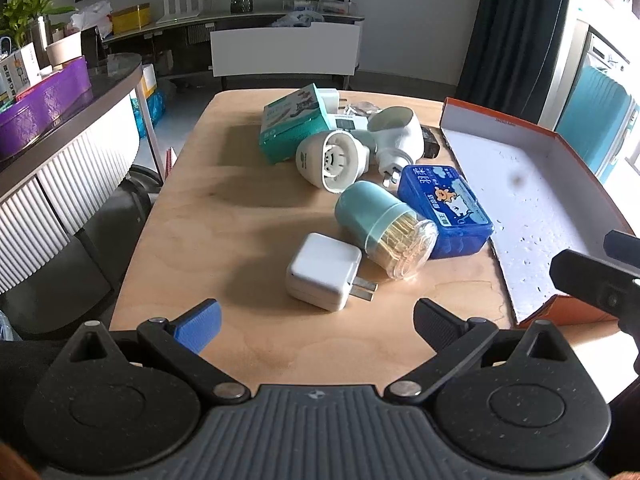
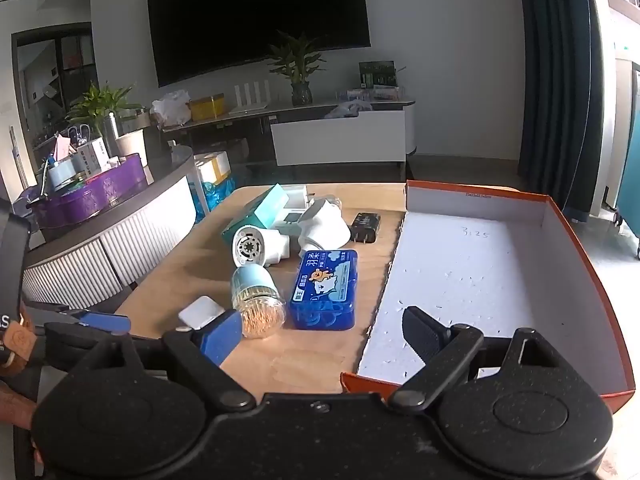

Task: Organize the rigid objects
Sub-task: 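Move both tools toward the cluttered items on the table, then grasp the white square charger with the left gripper while the right grasps the blue tin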

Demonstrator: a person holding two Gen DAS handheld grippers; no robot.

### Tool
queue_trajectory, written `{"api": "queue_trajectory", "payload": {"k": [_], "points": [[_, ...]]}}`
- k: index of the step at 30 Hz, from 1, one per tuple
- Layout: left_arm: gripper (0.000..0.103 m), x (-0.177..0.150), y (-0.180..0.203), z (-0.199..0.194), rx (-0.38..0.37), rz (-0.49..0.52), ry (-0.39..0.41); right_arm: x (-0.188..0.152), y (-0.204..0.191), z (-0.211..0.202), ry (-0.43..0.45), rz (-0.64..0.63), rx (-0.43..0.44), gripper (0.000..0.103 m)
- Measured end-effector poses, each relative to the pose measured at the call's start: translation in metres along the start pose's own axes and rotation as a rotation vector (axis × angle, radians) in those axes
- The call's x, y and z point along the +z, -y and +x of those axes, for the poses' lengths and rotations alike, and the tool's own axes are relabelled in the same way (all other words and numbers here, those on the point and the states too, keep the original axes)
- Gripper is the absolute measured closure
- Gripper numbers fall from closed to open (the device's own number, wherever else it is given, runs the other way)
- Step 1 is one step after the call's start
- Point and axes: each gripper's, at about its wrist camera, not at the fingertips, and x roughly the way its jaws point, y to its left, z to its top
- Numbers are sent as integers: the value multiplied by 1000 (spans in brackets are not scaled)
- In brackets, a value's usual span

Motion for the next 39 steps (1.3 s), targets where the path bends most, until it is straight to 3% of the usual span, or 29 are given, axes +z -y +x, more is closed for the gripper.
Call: {"api": "queue_trajectory", "payload": {"k": [24, 39], "points": [[0, 3, -12, 29, -26, 4, -31, -3, 2, 25, -56, 27, -6, 1], [0, 7, -9, 43, -31, 54, -35, 0, 9, 36, -43, 79, 8, 1]]}}
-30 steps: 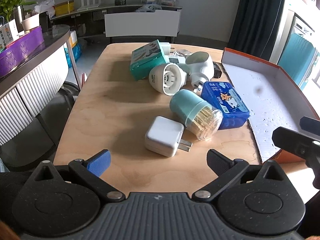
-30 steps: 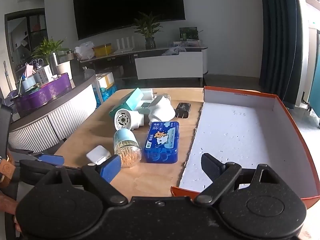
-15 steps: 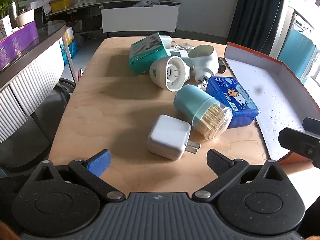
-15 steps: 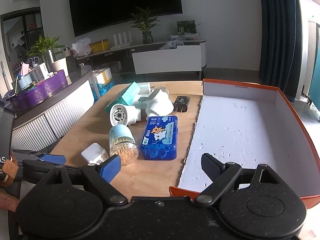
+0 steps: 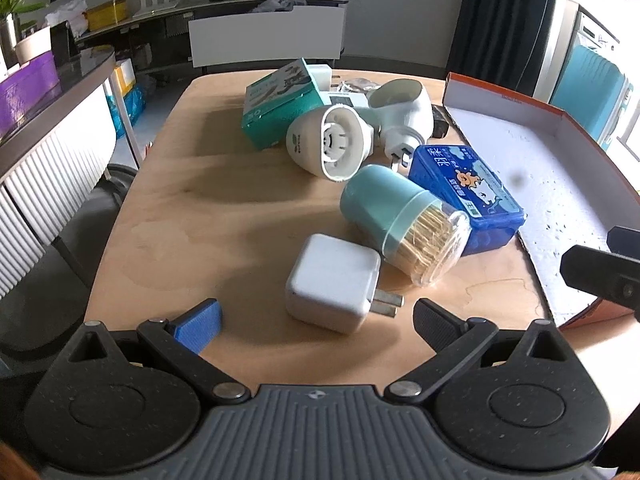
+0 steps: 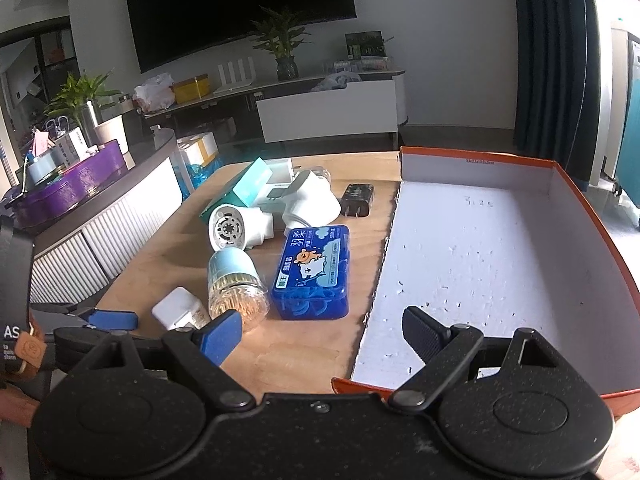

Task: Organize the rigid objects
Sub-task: 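Grasp the white square charger with the left gripper while the right grasps the blue tin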

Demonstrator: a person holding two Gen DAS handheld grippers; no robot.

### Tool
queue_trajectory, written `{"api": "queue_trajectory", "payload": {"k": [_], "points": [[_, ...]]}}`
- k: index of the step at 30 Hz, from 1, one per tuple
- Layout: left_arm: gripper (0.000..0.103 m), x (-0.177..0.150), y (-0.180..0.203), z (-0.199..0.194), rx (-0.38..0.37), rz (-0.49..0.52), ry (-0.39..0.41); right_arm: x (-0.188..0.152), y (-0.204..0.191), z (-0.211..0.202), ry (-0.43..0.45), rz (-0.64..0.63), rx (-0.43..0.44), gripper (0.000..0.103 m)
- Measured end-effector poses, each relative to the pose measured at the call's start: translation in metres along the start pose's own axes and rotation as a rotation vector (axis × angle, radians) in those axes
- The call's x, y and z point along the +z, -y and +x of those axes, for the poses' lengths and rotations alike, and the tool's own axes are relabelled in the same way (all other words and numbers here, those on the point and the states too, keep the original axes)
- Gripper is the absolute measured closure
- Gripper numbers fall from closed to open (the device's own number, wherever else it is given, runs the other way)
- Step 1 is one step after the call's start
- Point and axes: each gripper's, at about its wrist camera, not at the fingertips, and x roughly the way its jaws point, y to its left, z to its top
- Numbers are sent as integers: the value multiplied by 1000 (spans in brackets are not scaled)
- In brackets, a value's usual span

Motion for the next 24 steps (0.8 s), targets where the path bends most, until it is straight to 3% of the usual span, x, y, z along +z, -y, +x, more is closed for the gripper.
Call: {"api": "queue_trajectory", "payload": {"k": [6, 9, 11, 14, 24], "points": [[14, 2, 2, 4, 18, 45, 37, 5, 3, 6, -15, 1, -13, 1], [43, 3, 2, 2, 8, 60, 71, 8, 5, 10, -23, 9, -22, 1], [51, 6, -1, 1, 4, 37, 72, 12, 6, 14, -36, 14, -21, 1], [51, 8, -9, 1, -36, -6, 68, 19, 6, 23, -64, 11, -29, 1], [51, 26, -27, -8, -49, -70, 75, 53, -3, 83, -172, 0, -64, 2]]}}
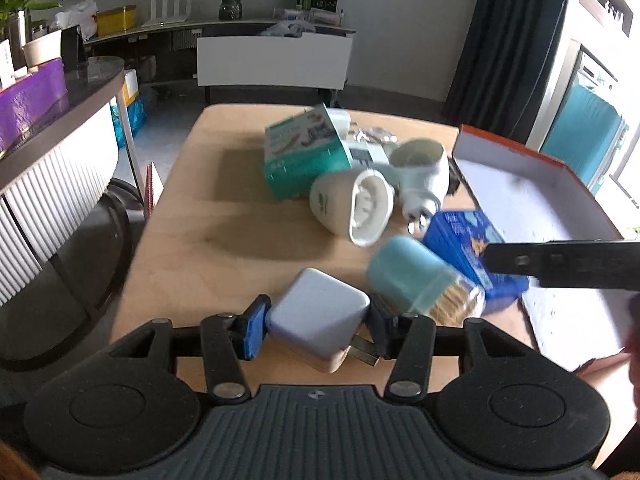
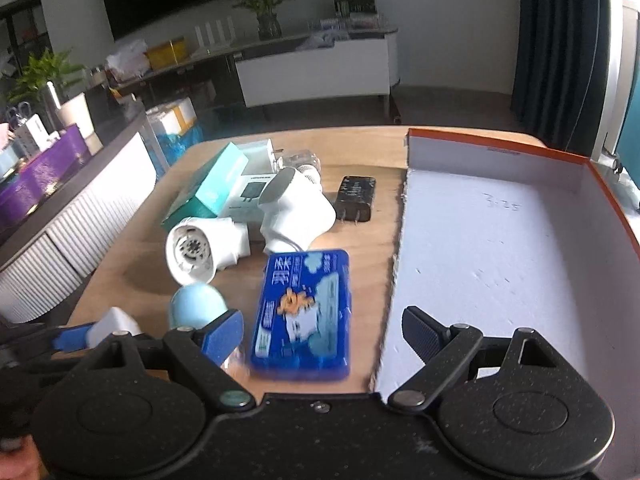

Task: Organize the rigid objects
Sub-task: 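Grasp the white square charger with the left gripper while the right grasps the blue tin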

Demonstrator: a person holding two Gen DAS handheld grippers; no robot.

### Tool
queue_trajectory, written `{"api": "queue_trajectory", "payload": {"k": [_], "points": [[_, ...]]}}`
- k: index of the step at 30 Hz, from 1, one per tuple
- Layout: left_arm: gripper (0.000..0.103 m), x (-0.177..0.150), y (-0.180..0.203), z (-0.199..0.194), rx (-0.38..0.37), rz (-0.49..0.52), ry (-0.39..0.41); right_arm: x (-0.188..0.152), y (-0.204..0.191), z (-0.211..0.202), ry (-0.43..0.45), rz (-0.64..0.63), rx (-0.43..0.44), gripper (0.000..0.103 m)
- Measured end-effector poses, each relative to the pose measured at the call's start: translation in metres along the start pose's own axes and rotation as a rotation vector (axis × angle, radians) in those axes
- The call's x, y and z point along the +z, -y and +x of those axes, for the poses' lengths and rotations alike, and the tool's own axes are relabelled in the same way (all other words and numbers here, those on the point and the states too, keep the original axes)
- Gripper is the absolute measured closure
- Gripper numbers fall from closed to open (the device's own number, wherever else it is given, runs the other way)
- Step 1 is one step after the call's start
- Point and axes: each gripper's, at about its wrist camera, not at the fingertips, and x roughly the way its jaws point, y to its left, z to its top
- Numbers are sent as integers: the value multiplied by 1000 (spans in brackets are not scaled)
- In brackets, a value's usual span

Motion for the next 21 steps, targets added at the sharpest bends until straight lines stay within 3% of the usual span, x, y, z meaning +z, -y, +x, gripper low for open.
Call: {"api": "queue_trajectory", "payload": {"k": [5, 8, 9, 21], "points": [[51, 12, -4, -3, 4, -16, 14, 12, -7, 39, -103, -25, -44, 3], [51, 18, -5, -2, -11, -34, 17, 9, -8, 51, -154, -36, -55, 21], [51, 20, -5, -2, -12, -39, 18, 8, -9, 51, -150, -46, -63, 29], [51, 45, 20, 1, -56, -37, 34, 33, 9, -4, -41, -6, -109, 29]]}}
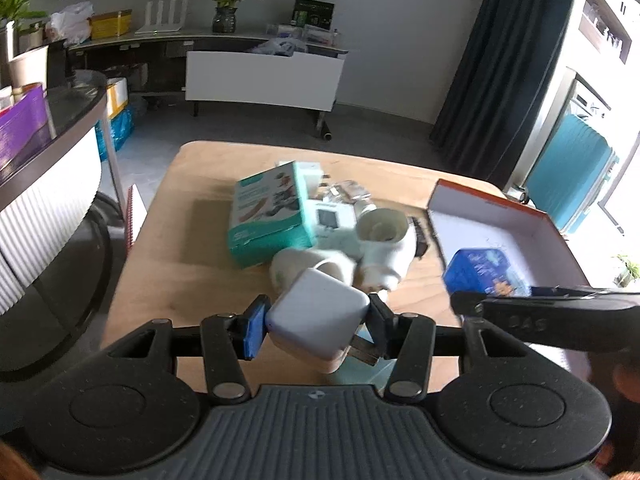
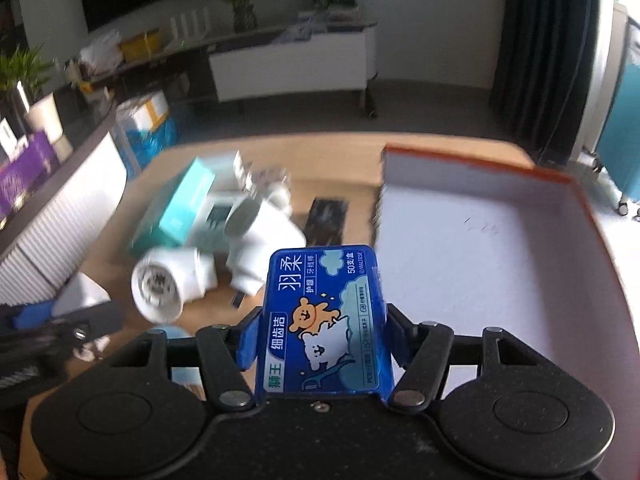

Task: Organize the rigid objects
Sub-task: 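Grasp the white square charger with the left gripper while the right grasps the blue tin, then carry both items over the box lid and open both grippers to drop them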

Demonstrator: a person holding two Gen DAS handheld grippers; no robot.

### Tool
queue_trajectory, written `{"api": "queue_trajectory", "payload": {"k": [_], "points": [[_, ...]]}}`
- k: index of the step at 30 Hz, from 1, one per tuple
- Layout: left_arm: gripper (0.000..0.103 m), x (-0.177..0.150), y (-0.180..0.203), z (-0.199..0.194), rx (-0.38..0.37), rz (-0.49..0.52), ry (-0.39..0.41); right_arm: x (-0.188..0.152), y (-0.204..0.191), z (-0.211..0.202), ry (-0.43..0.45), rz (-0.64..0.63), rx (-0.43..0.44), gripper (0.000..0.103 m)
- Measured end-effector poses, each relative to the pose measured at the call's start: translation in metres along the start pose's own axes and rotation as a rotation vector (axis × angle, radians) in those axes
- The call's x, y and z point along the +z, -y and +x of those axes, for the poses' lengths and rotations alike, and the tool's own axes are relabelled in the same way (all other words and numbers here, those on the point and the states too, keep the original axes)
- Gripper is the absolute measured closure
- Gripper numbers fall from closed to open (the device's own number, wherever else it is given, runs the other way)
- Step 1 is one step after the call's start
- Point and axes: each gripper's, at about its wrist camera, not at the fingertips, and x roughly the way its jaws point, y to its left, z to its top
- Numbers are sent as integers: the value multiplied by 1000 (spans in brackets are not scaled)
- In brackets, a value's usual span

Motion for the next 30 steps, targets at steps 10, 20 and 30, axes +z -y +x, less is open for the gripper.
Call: {"api": "queue_trajectory", "payload": {"k": [10, 20, 30], "points": [[51, 17, 48, 7, -75, 40, 22, 8, 42, -33, 74, 56, -27, 29], [52, 19, 97, 27, -131, 103, -2, 4, 91, -45, 101, 113, -93, 29], [51, 25, 128, 41, -147, 137, -5, 6, 120, -45, 112, 131, -118, 29]]}}
